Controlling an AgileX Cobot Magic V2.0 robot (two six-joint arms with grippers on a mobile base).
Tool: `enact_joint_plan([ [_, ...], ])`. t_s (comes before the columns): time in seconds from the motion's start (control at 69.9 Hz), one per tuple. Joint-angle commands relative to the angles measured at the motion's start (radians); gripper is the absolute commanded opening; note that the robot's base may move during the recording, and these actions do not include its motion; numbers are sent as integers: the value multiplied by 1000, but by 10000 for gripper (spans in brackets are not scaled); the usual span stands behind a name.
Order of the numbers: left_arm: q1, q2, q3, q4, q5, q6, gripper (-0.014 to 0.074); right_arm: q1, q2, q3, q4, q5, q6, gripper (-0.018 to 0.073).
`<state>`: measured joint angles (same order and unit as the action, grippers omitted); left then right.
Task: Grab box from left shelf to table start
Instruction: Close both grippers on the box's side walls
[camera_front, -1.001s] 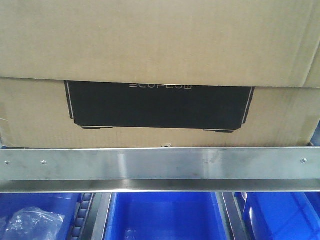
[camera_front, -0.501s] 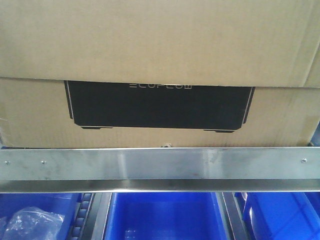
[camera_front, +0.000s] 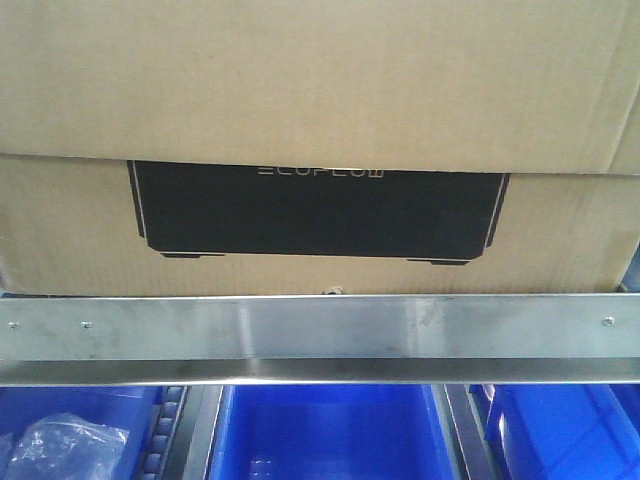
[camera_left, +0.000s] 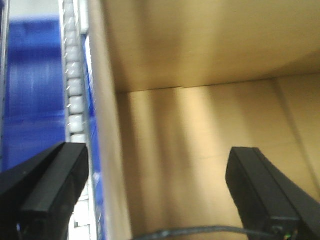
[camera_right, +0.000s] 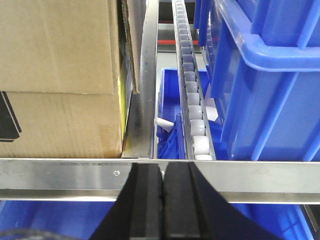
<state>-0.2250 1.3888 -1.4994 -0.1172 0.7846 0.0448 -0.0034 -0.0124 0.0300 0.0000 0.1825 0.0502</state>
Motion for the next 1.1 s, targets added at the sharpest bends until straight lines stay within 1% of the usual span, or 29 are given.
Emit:
enact_joint_plan([
  [0.0, 3, 7, -84, -11, -45, -1, 464, 1, -12, -18, 0, -90, -6, 57],
  [0.1, 3, 49, -141, -11, -24, -1, 464, 1, -12, -18, 0, -90, -6, 57],
  [0.157, 3, 71, -167, 1, -15, -1, 464, 1, -12, -18, 0, -90, -6, 57],
  [0.215, 3, 88, -184, 12, -15, -1, 464, 1, -12, -18, 0, -90, -6, 57],
  [0.343, 11, 121, -214, 9, -26, -3, 464, 1, -12, -18, 0, -90, -6, 57],
  [0.501, 52, 150, -215, 9, -38, -73, 464, 1, -12, -18, 0, -92, -6, 57],
  [0.615, 70, 166, -215, 9, -41, -74, 464, 1, -12, -18, 0, -92, -6, 57],
  [0.787, 70, 189, -215, 9, -23, -74, 458, 1, -12, -18, 0, -92, -6, 57],
  [0.944, 70, 202, -215, 9, 3, -74, 389, 1, -12, -18, 0, -104, -6, 57],
  [1.087, 70, 206, -215, 9, 4, -74, 285, 1, -12, -18, 0, -133, -6, 57],
])
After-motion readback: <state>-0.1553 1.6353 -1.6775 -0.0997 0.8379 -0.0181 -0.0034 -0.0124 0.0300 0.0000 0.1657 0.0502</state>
